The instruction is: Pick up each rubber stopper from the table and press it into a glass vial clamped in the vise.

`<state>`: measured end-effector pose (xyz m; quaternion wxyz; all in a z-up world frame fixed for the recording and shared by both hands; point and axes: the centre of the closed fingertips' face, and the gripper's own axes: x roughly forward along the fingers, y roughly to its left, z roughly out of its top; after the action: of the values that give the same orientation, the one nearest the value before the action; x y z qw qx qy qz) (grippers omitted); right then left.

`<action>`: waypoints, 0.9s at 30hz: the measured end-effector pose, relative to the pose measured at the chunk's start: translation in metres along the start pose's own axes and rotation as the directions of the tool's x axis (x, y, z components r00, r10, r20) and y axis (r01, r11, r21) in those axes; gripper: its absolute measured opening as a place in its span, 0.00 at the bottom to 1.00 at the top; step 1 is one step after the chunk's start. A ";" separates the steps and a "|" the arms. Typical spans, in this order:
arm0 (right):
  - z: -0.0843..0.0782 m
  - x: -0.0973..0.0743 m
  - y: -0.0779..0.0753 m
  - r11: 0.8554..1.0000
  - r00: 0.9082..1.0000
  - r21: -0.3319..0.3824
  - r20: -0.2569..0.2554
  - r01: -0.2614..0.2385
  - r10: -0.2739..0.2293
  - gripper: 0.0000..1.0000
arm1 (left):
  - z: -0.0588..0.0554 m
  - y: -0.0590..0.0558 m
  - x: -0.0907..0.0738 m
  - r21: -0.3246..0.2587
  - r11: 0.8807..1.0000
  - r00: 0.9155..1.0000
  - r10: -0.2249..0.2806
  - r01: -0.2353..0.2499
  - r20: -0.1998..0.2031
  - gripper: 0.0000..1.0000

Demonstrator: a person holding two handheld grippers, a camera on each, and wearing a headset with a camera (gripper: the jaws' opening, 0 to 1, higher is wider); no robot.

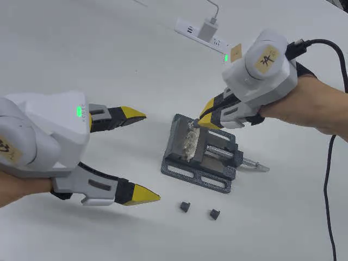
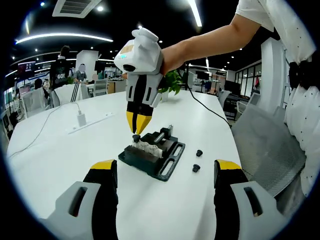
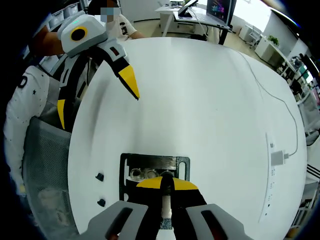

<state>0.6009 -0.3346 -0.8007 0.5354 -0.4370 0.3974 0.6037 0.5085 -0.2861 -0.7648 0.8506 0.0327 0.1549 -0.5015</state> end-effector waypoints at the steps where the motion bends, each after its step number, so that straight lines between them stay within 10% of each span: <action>1: 0.000 0.000 0.000 1.000 1.000 0.002 0.001 -0.001 0.001 0.00 | 0.000 0.000 0.000 -0.001 1.000 1.000 0.000 0.000 0.000 0.78; 27: -0.002 0.005 0.001 1.000 1.000 0.000 -0.022 -0.023 0.023 0.01 | 0.001 0.001 0.002 -0.010 1.000 1.000 0.004 -0.004 0.010 0.77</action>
<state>0.5995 -0.3354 -0.8060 0.5240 -0.4390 0.4080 0.6052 0.5102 -0.2873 -0.7644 0.8525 0.0264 0.1530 -0.4991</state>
